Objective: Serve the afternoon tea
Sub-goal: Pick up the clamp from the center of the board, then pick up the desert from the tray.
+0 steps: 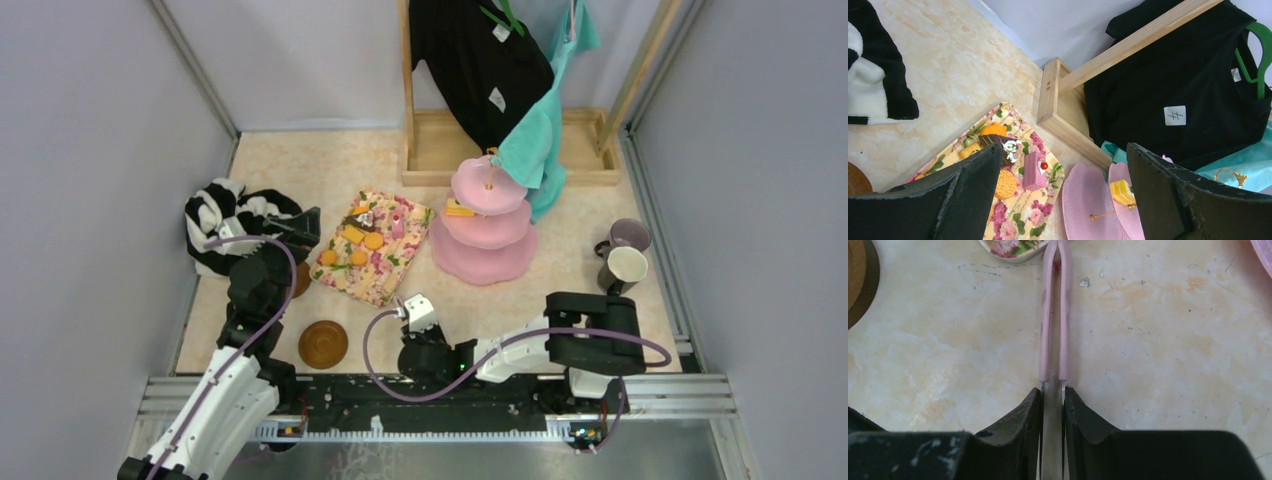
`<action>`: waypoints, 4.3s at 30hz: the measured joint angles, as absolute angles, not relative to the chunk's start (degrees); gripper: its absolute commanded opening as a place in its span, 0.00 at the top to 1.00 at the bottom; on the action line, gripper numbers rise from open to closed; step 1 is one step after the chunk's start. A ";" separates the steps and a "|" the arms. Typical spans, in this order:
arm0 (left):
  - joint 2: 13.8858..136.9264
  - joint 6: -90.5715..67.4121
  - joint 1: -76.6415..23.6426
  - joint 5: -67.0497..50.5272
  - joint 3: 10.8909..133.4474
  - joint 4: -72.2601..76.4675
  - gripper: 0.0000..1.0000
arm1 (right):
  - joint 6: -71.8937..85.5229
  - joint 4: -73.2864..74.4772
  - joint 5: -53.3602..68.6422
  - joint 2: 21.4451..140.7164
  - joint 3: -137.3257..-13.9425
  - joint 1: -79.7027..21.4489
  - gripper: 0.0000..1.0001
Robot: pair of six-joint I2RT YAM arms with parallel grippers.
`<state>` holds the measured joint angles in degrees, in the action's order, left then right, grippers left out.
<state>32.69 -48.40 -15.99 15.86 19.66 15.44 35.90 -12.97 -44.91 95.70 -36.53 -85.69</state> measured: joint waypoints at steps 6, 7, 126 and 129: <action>32.47 -48.40 -15.99 15.84 19.66 15.46 0.01 | 36.71 -6.87 -43.27 92.47 -36.42 -85.69 0.80; 32.45 -48.40 -15.99 15.84 19.66 15.46 0.01 | 36.69 -5.65 -42.94 91.64 -36.42 -85.69 0.80; 41.60 -51.81 -15.99 14.37 16.73 28.14 0.01 | 34.59 16.36 -24.32 115.31 -78.54 -55.20 0.60; 41.91 -51.81 -15.99 14.39 16.73 28.34 0.01 | 34.68 16.60 -24.34 116.14 -79.75 -54.92 0.60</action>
<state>41.91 -51.81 -15.99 14.39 16.73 28.34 34.68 16.60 -24.34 116.14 -79.75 -54.92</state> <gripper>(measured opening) 0.990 0.394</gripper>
